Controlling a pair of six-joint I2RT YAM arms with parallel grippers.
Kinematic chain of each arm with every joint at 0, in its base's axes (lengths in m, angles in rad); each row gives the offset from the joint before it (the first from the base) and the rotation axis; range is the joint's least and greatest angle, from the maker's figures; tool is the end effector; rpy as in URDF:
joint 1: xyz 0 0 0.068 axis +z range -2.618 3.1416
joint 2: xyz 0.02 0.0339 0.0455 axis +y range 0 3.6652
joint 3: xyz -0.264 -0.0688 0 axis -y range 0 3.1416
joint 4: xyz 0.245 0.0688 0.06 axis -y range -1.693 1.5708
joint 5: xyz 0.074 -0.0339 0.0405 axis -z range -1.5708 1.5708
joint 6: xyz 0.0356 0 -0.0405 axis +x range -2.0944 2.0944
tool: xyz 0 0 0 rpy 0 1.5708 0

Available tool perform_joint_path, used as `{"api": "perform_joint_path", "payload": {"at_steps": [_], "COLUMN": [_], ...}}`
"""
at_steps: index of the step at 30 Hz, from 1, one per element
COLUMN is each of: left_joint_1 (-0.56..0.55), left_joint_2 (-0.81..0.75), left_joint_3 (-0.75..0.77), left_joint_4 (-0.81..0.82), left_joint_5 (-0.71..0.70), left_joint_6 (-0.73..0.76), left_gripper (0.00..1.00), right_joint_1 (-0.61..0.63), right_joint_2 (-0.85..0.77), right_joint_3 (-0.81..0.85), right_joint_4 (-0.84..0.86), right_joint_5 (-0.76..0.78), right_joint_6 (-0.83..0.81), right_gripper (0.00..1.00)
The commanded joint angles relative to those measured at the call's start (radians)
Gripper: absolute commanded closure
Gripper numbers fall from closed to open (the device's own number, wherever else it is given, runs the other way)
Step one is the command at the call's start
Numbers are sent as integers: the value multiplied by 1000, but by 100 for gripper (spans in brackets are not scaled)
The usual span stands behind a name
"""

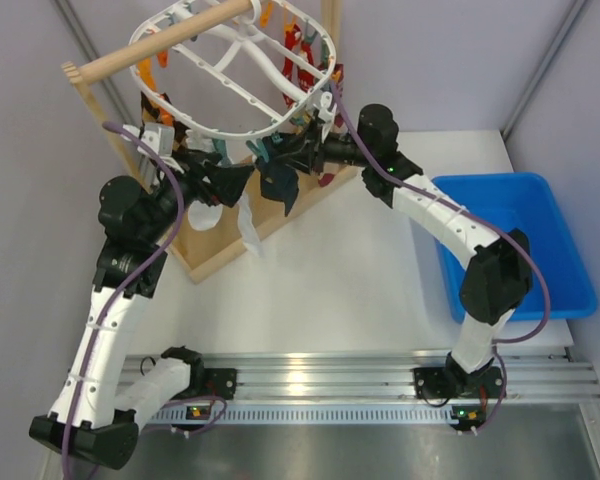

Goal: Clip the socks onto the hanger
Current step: Clamp the sock onto the hanger, then reset both arms

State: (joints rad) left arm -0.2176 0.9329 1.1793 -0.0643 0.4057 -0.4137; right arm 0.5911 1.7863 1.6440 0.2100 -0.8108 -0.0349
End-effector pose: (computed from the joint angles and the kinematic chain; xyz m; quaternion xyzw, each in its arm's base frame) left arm 0.1832 -0.0549 0.4629 0.0927 0.6389 -0.3562 0.6755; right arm 0.3392 0.2587 0.4027 -0.4673 0.5082 0.4433 0.5717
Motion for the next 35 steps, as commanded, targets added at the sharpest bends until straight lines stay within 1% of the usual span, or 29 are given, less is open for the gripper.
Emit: {"api": "perform_joint_path", "payload": {"at_steps": [1,2,6,7,10,11,13,14,15,16,17,20,22,23,25,26,29,32,35], "left_joint_1": [1,3,4,4,4,4,4,3,4,4,4,4,3,3,4,3,3,3,3], "left_joint_2": [-28,-32,-26,-17,10,15,18,15,17,12,14,9,0,-5,-19,-26,-43,-85,-105], "left_joint_3": [-9,0,35,49,95,98,92,79,71,59,53,30,7,-1,-33,-44,-76,-107,-98], "left_joint_4": [-122,-153,-291,-363,-462,-503,-529,-546,-554,-566,-566,-604,-612,-611,-597,-592,-588,-572,-556], "left_joint_5": [-16,-28,-71,-73,-68,-70,-65,-61,-51,-48,-42,-41,-42,-48,-63,-79,-135,-133,-133], "left_joint_6": [128,147,222,231,279,289,306,309,320,322,326,357,383,389,401,404,405,434,424], "left_gripper": [2,2,2,2,2,2,2,2,2,2,2,2,2,2,2,2,2,2,2], "right_joint_1": [-27,-30,-51,-56,-76,-82,-102,-108,-125,-134,-145,-203,-252,-270,-313,-324,-359,-364,-369], "right_joint_2": [-82,-93,-159,-172,-243,-264,-344,-373,-437,-506,-507,-678,-750,-816,-879,-936,-1008,-1088,-1117], "right_joint_3": [-15,-24,-45,-52,-95,-131,-180,-235,-265,-332,-366,-508,-606,-637,-718,-742,-819,-862,-874], "right_joint_4": [-17,-38,-101,-115,-170,-185,-234,-248,-262,-288,-297,-342,-362,-383,-406,-425,-434,-436,-422], "right_joint_5": [22,31,53,55,71,90,107,123,134,160,170,223,269,283,309,320,335,329,329], "right_joint_6": [-22,-23,-31,-33,-36,-39,-45,-52,-59,-71,-79,-102,-115,-118,-141,-149,-146,-122,-96], "right_gripper": [73,66,55,50,39,32,20,12,9,4,2,0,0,0,0,0,0,0,0]}}
